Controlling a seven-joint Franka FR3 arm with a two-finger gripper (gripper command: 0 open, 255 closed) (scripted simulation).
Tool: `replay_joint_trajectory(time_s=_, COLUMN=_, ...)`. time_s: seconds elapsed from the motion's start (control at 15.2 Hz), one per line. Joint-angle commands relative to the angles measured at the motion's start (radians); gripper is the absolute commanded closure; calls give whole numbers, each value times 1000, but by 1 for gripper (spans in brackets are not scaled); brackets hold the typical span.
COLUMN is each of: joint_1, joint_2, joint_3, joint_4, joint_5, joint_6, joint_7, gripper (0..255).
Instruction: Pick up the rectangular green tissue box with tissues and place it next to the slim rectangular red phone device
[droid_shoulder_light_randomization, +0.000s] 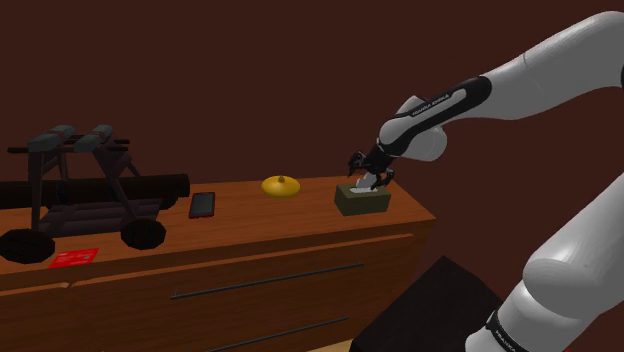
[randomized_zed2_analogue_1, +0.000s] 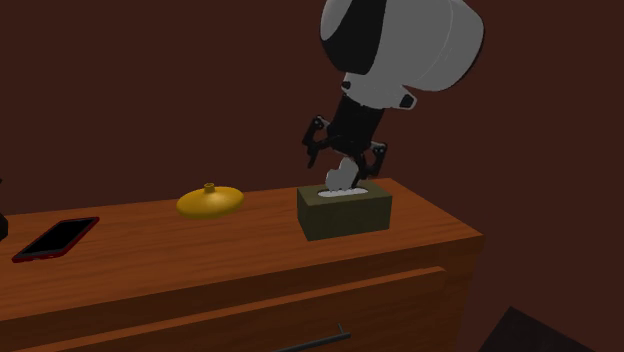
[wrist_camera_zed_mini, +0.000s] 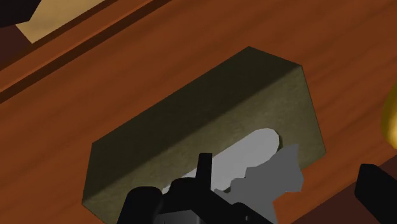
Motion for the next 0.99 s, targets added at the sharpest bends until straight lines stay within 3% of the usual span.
replay_joint_trajectory(time_s=0.0, joint_1=3, joint_2=18, joint_3=1, joint_4=2, joint_5=7, joint_6=17, joint_7=-5, gripper=0)
replay_joint_trajectory(time_s=0.46, joint_1=3, joint_2=18, joint_3=1, joint_4=2, joint_5=7, joint_6=17, joint_7=-5, gripper=0)
replay_joint_trajectory(time_s=0.53, joint_1=3, joint_2=18, joint_3=1, joint_4=2, joint_5=7, joint_6=17, joint_7=-5, gripper=255)
replay_joint_trajectory(time_s=0.92, joint_1=3, joint_2=17, joint_3=0, joint_4=-1, joint_5=9, joint_6=18, joint_7=-7, gripper=255)
